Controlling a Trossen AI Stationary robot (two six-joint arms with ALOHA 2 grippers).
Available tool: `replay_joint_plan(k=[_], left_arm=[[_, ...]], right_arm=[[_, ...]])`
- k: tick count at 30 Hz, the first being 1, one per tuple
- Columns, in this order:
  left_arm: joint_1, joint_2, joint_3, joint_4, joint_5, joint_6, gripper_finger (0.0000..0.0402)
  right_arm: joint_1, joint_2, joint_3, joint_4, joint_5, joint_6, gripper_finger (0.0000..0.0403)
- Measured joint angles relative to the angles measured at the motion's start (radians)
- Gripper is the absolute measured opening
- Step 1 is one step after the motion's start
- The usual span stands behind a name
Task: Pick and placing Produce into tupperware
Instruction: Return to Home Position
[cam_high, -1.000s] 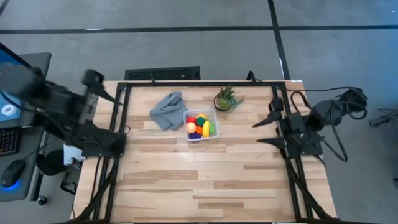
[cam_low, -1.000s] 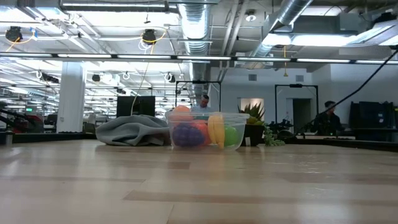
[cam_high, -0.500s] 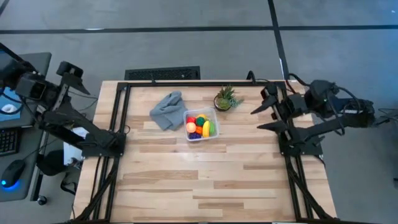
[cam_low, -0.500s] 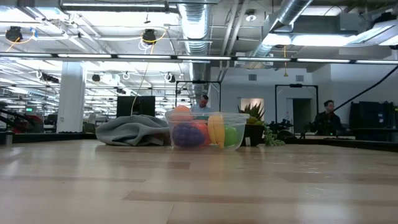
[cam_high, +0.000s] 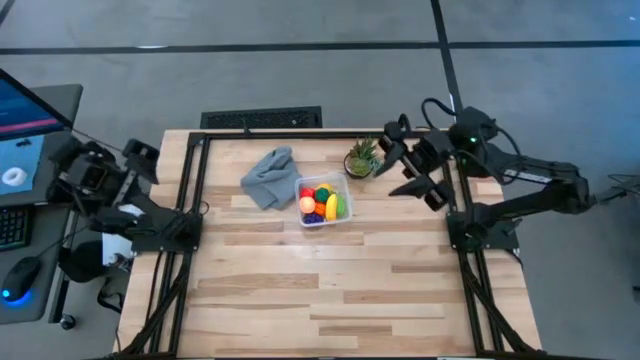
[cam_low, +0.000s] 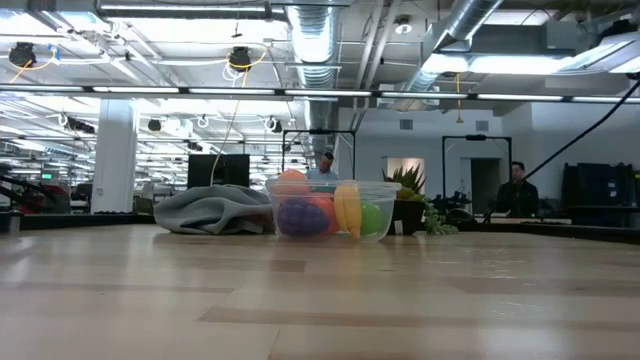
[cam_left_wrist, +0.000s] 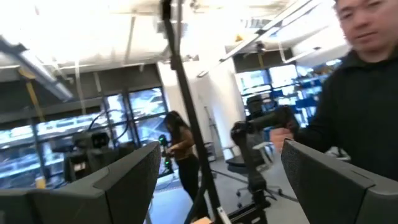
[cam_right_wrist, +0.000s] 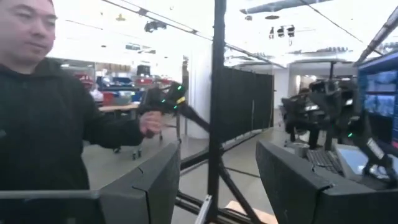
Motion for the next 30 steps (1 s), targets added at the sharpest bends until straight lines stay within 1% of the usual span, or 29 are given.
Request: replay_joint_plan(k=[4, 11, 19, 21, 24, 30], left_arm=[[-0.003, -0.066, -0.124, 0.08, -0.021, -0.015, 0.0323], [-0.003, -0.172, -0.301, 0.203, 0.006, -0.034, 0.0323], [-0.003, -0.248, -0.483, 0.35, 0.008, -0.056, 0.0323], [-0.003, -0.253, -0.517, 0.389, 0.011, -0.069, 0.0323], [-0.002, -0.252, -0.551, 0.426, 0.045, -0.08, 0.0323], [0.005, -0.234, -0.557, 0.437, 0.06, -0.08, 0.0323]], right_arm=[[-0.042, 0.023, 0.0, 0.03, -0.02, 0.019, 0.0234], [-0.057, 0.023, 0.0, 0.031, -0.02, 0.011, 0.0234], [-0.037, 0.049, 0.0, 0.051, 0.064, -0.007, 0.0234], [-0.039, 0.063, 0.0, 0.083, 0.064, -0.007, 0.0234], [-0.039, 0.084, 0.0, 0.114, 0.067, -0.007, 0.0234], [-0.039, 0.127, 0.0, 0.134, 0.067, 0.01, 0.0234]])
